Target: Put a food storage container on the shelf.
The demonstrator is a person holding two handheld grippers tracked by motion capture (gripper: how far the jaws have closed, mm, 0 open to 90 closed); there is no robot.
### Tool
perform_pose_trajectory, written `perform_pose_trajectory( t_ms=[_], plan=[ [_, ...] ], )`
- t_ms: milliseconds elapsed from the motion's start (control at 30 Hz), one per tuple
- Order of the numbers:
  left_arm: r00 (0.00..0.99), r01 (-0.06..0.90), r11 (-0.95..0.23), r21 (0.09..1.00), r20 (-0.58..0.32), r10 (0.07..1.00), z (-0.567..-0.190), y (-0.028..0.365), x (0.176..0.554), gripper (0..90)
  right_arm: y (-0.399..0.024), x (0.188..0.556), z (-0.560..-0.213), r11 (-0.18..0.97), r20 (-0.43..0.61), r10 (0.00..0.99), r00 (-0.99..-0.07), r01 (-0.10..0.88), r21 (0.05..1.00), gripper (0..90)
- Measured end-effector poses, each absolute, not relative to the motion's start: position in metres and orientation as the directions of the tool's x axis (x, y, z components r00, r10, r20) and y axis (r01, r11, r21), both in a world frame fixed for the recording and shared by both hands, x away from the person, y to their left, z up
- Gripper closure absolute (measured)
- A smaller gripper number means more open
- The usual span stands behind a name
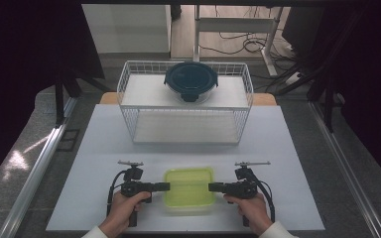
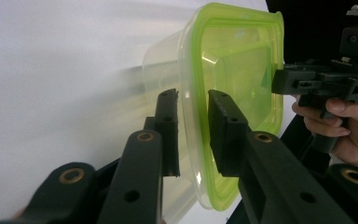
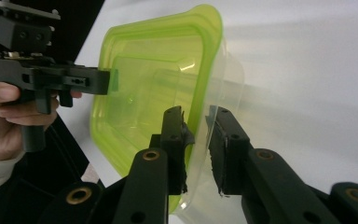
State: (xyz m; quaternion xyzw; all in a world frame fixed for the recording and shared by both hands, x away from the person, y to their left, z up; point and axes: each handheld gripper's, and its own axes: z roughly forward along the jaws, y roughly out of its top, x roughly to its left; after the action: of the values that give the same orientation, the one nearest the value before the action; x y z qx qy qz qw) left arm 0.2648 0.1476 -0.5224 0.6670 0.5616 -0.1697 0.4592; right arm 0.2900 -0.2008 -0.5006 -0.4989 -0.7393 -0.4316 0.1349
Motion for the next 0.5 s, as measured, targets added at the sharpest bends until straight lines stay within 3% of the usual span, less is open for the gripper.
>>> perform_pose_trajectory(
  t_ms=[500],
  plan=[
    [0.38,0.861,0.042,0.507,-0.695,0.611,-0.501,0.151,0.261,78.3,-0.198,0.285,-0.482,0.146,0.579,0.614,-0.537,0.798,0.585,77.8]
  ],
)
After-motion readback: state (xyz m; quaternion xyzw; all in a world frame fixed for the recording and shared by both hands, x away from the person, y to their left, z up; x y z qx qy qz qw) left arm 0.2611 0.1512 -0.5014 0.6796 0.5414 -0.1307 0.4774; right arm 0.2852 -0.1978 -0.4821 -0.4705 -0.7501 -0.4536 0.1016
